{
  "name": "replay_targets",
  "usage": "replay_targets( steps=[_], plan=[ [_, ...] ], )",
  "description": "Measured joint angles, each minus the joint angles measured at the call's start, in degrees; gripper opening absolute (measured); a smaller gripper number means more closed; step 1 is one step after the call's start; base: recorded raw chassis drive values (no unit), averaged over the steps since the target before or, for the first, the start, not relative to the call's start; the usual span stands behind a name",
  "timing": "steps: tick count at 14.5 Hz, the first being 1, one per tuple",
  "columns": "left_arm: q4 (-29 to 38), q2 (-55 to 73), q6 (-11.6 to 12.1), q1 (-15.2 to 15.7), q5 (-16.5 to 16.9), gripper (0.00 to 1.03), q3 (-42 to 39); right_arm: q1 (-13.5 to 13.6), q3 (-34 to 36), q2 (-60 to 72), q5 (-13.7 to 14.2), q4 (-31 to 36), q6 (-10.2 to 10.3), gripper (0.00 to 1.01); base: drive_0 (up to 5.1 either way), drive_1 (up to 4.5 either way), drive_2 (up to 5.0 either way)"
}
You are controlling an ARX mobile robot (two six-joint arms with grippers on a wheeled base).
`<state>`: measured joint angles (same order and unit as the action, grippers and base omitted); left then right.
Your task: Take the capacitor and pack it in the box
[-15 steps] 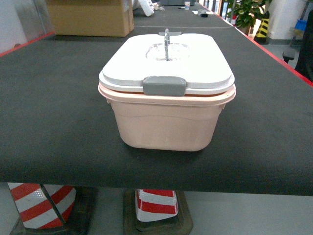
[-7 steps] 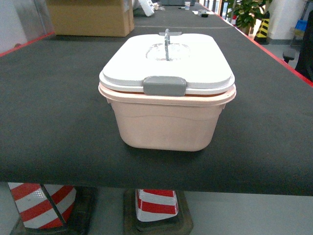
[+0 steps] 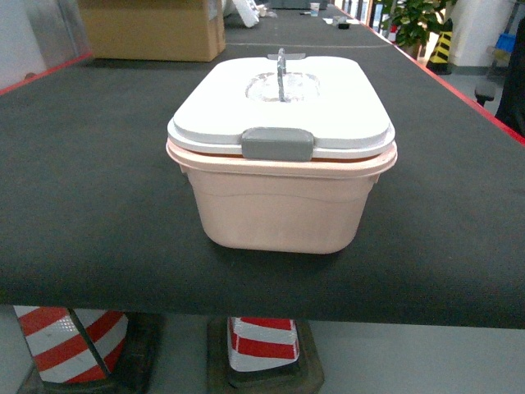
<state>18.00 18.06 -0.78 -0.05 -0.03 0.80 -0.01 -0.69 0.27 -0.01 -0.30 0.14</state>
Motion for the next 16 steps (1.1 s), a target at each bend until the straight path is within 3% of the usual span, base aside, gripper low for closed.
replay_targets(
  steps=[10,12,16],
  plan=[
    [-7.9,-8.1,0.0,0.0,0.0,0.02,0.0,0.0,0.0,0.0,0.0,0.0,0.0,0.98,0.0,0.00,0.0],
    [-18.8,-16.9,0.0,0.0,0.0,0.02,0.0,0.0,0.0,0.0,0.0,0.0,0.0,0.98,0.0,0.00,0.0],
    [-18.3,-17.4,0.0,0.0,0.0,0.02,0.0,0.0,0.0,0.0,0.0,0.0,0.0,0.98,0.0,0.00,0.0]
  ],
)
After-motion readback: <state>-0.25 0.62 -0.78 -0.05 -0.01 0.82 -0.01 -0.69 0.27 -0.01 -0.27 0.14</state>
